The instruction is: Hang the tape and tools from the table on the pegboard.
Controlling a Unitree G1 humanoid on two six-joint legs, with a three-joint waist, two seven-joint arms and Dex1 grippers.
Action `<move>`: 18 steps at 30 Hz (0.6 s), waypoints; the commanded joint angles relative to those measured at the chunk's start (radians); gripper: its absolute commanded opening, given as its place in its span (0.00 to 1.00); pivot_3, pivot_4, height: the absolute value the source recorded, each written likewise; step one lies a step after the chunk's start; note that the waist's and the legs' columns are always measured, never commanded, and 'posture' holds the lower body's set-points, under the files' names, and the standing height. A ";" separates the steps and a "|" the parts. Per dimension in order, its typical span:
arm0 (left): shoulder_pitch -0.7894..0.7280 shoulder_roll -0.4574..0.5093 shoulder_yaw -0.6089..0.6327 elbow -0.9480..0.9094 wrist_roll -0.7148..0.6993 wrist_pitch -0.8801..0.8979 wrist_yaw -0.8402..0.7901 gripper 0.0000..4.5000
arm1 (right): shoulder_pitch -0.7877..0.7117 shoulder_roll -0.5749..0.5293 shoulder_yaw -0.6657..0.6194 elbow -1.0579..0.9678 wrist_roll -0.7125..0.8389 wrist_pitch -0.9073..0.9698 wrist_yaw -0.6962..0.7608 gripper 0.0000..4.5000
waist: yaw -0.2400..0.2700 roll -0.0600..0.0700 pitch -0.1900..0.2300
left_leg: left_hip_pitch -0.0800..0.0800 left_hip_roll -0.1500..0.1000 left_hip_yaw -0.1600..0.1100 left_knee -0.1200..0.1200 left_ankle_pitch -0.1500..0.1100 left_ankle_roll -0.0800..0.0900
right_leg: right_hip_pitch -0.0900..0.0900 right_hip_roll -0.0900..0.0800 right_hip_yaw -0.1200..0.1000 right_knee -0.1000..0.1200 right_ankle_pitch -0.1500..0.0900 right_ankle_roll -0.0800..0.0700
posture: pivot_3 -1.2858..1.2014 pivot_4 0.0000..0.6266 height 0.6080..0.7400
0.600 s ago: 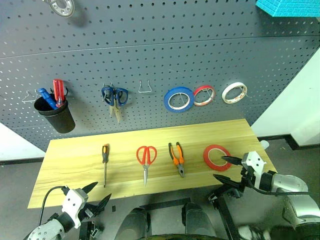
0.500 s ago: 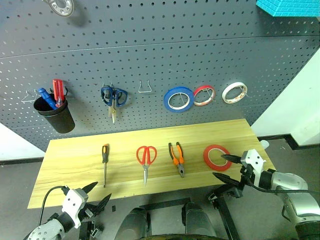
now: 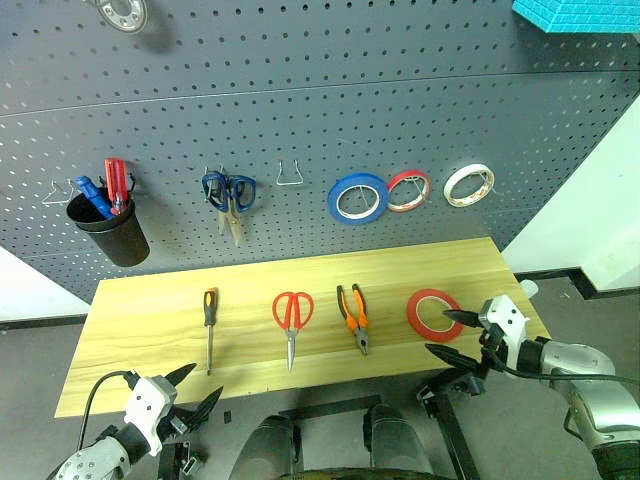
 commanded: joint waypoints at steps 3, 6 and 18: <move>0.007 0.012 0.012 -0.003 0.003 -0.022 -0.002 0.84 | -0.005 -0.006 -0.007 0.013 -0.012 -0.046 0.009 1.00 | -0.001 0.000 0.000 | 0.000 0.000 0.000 0.000 0.000 0.000 | 0.000 0.000 0.000 0.000 0.000 0.000 | 0.52 0.15 0.98; 0.009 0.012 0.013 -0.002 0.004 -0.024 -0.003 0.84 | -0.003 -0.005 -0.005 0.008 -0.016 -0.053 0.007 1.00 | -0.001 0.000 0.000 | 0.000 0.000 0.000 0.000 0.000 0.000 | 0.000 0.000 0.000 0.000 0.000 0.000 | 0.52 0.15 0.98; 0.003 0.011 0.013 0.019 0.006 -0.036 -0.003 0.84 | -0.007 -0.009 -0.007 -0.013 -0.030 -0.053 -0.009 1.00 | 0.000 0.000 0.000 | 0.000 0.000 0.000 0.000 0.000 0.000 | 0.000 0.000 0.000 0.000 0.000 0.000 | 0.52 0.15 0.98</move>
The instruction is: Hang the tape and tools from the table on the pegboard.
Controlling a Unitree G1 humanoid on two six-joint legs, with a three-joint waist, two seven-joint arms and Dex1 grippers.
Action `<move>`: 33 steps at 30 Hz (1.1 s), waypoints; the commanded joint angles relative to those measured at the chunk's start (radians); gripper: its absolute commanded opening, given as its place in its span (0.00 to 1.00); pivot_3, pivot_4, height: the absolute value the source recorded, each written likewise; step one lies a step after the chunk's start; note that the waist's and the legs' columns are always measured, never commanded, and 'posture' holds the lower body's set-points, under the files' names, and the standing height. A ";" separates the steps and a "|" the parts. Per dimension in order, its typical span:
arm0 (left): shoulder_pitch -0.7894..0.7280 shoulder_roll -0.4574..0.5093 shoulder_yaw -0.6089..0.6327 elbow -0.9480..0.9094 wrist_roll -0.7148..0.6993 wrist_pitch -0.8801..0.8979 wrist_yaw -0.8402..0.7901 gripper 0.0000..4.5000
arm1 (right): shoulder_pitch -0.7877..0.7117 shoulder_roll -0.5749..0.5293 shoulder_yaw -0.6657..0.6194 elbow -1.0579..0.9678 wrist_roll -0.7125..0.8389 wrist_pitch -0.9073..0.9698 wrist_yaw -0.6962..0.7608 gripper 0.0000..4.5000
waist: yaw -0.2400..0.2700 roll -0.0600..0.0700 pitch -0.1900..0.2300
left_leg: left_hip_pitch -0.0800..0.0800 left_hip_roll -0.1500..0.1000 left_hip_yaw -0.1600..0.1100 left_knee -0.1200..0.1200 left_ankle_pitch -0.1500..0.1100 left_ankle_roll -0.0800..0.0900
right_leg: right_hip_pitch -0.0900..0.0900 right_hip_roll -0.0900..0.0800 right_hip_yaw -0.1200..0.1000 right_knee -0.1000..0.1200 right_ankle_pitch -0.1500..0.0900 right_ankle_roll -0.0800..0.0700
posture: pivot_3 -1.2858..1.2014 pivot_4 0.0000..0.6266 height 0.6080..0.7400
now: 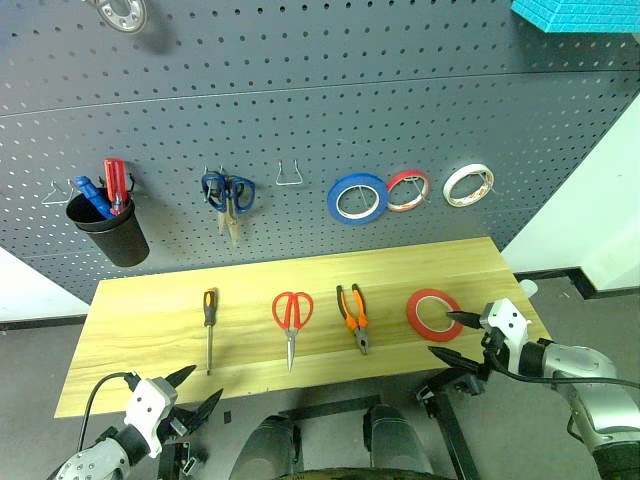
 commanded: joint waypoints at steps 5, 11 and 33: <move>-0.004 0.010 0.006 0.002 0.006 -0.016 0.002 0.84 | -0.018 -0.009 -0.002 -0.032 -0.006 -0.011 -0.007 1.00 | 0.000 0.000 0.000 | 0.000 0.000 0.000 0.000 0.000 0.000 | 0.000 0.000 0.000 0.000 0.000 0.000 | 0.52 0.15 0.98; -0.042 0.026 -0.020 -0.033 0.047 0.026 0.011 0.84 | -0.053 -0.002 0.025 0.011 -0.023 -0.007 -0.007 1.00 | 0.000 0.000 0.000 | 0.000 0.000 0.000 0.000 0.000 0.000 | 0.000 0.000 0.000 0.000 0.000 0.000 | 0.52 0.16 0.98; -0.609 -0.089 -0.383 -0.122 0.102 0.412 -0.103 0.84 | -0.372 0.139 0.244 0.571 -0.376 -0.136 -0.333 1.00 | -0.004 0.002 0.001 | 0.001 -0.001 -0.001 -0.001 0.000 0.000 | 0.000 0.000 0.000 0.001 0.006 0.000 | 0.51 0.15 0.98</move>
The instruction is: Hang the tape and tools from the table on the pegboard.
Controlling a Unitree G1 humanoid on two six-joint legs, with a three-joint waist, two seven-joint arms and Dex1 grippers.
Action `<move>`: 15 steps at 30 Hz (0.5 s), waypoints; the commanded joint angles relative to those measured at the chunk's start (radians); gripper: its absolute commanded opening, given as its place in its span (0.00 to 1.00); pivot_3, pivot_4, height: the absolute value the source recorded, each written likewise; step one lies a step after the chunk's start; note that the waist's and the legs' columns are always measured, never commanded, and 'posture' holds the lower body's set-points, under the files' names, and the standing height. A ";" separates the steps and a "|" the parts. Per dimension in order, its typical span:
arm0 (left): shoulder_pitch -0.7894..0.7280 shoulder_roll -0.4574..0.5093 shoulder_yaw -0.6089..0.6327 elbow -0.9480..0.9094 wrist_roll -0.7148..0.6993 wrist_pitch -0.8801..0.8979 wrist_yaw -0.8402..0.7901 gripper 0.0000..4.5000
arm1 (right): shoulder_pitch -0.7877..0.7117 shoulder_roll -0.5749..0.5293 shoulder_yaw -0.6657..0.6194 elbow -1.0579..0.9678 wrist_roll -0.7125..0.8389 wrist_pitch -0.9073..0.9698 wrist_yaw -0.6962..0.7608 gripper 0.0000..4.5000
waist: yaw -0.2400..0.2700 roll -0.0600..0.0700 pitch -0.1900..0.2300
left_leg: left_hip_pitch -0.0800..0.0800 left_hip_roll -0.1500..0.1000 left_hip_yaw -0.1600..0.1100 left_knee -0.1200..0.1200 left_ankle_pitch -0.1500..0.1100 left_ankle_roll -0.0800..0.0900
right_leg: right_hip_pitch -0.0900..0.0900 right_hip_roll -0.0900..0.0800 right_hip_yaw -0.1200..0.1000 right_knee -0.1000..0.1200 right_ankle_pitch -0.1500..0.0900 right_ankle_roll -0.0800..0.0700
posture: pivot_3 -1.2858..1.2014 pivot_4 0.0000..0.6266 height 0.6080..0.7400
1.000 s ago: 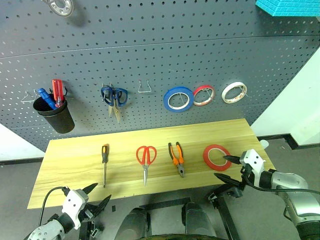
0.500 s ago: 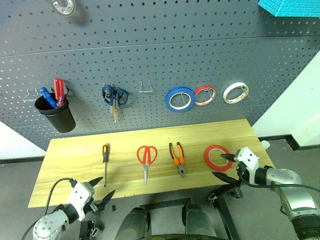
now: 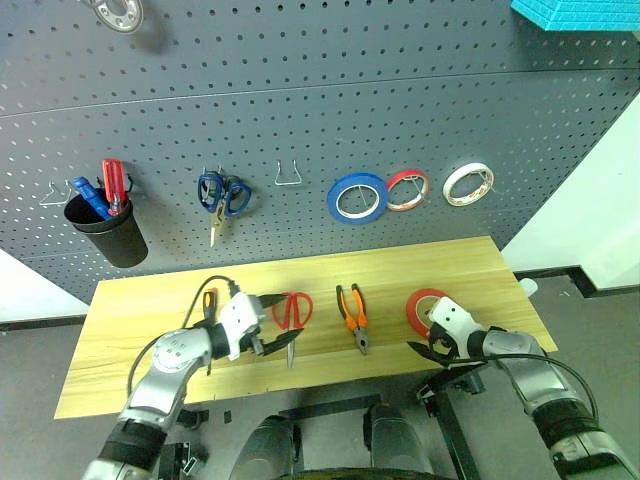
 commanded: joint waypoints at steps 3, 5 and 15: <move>-0.062 -0.051 -0.059 0.013 0.038 0.085 0.028 0.84 | -0.096 0.021 0.009 0.188 -0.033 -0.037 -0.024 1.00 | -0.002 0.000 0.000 | 0.000 0.000 0.000 0.000 0.000 0.000 | 0.000 0.000 0.000 0.000 0.000 0.000 | 0.51 0.14 0.98; -0.068 -0.060 -0.062 0.020 0.048 0.093 0.042 0.84 | -0.124 0.029 0.014 0.244 -0.036 -0.040 -0.013 1.00 | -0.007 0.000 0.000 | 0.000 0.000 0.000 0.000 0.000 0.000 | 0.000 0.000 0.000 0.000 0.000 0.000 | 0.50 0.14 0.98; -0.026 -0.027 -0.057 0.011 0.039 0.157 0.023 0.84 | -0.202 0.047 0.027 0.388 -0.046 0.006 0.064 0.96 | -0.007 -0.002 -0.002 | 0.002 0.000 0.000 0.001 0.000 0.000 | 0.002 0.001 0.000 0.001 0.000 0.000 | 0.51 0.13 0.98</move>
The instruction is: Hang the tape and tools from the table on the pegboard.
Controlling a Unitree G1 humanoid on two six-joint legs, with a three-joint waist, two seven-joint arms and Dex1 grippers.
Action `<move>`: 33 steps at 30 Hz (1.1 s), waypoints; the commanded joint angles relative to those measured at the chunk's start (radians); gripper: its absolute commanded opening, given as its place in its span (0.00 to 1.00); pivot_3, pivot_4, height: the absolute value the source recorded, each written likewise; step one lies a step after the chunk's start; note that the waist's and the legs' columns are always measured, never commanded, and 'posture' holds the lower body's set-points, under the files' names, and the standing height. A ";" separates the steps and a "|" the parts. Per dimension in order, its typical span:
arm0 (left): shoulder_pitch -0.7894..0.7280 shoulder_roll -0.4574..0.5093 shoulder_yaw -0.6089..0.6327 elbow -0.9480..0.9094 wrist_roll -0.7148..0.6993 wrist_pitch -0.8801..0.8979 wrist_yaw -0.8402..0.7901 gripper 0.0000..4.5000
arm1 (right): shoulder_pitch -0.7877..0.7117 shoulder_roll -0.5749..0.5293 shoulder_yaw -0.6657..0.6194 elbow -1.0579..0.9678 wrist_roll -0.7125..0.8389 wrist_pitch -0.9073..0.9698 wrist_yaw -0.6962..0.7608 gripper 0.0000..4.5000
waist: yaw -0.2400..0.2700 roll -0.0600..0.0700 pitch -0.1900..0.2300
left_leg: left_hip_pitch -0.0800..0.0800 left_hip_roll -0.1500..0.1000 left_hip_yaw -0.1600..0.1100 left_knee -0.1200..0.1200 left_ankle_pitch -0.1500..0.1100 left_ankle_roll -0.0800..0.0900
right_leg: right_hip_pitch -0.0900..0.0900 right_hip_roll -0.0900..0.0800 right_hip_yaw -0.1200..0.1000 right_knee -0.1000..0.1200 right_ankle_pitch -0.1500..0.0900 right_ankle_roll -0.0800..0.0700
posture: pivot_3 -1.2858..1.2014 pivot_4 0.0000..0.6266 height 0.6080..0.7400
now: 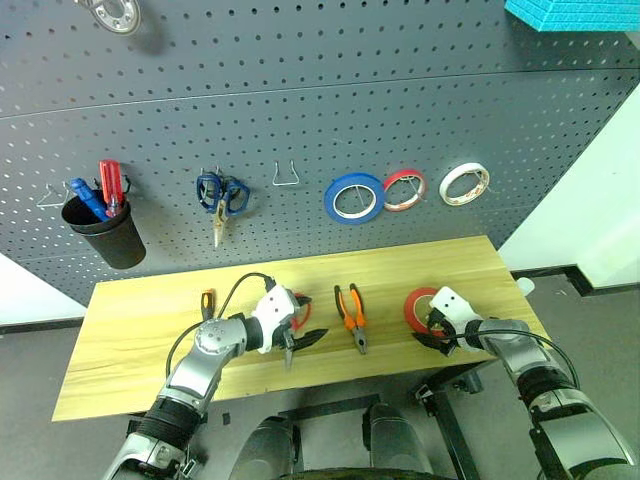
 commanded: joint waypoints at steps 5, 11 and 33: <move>0.025 0.037 0.007 -0.047 -0.017 0.045 -0.039 0.85 | 0.001 0.007 0.019 0.033 -0.017 0.017 0.053 0.65 | 0.001 0.000 0.000 | 0.000 0.000 0.000 0.000 0.000 0.000 | 0.000 0.000 0.000 0.000 0.000 0.000 | 0.51 0.13 0.98; 0.026 0.040 0.016 -0.044 -0.014 0.042 -0.037 0.85 | 0.023 0.002 0.006 -0.006 -0.002 0.022 0.076 0.21 | 0.001 0.000 0.000 | 0.000 0.000 0.000 0.000 0.000 0.000 | 0.000 0.000 0.000 0.000 0.000 0.000 | 0.51 0.14 0.98; 0.062 0.028 0.147 -0.031 -0.113 -0.274 -0.048 0.85 | 0.312 -0.226 -0.032 -0.746 -0.636 -0.595 -0.755 0.16 | 0.007 0.002 0.000 | -0.002 -0.001 0.001 0.001 0.000 -0.001 | -0.002 0.000 0.001 0.001 0.000 0.000 | 0.50 0.13 0.98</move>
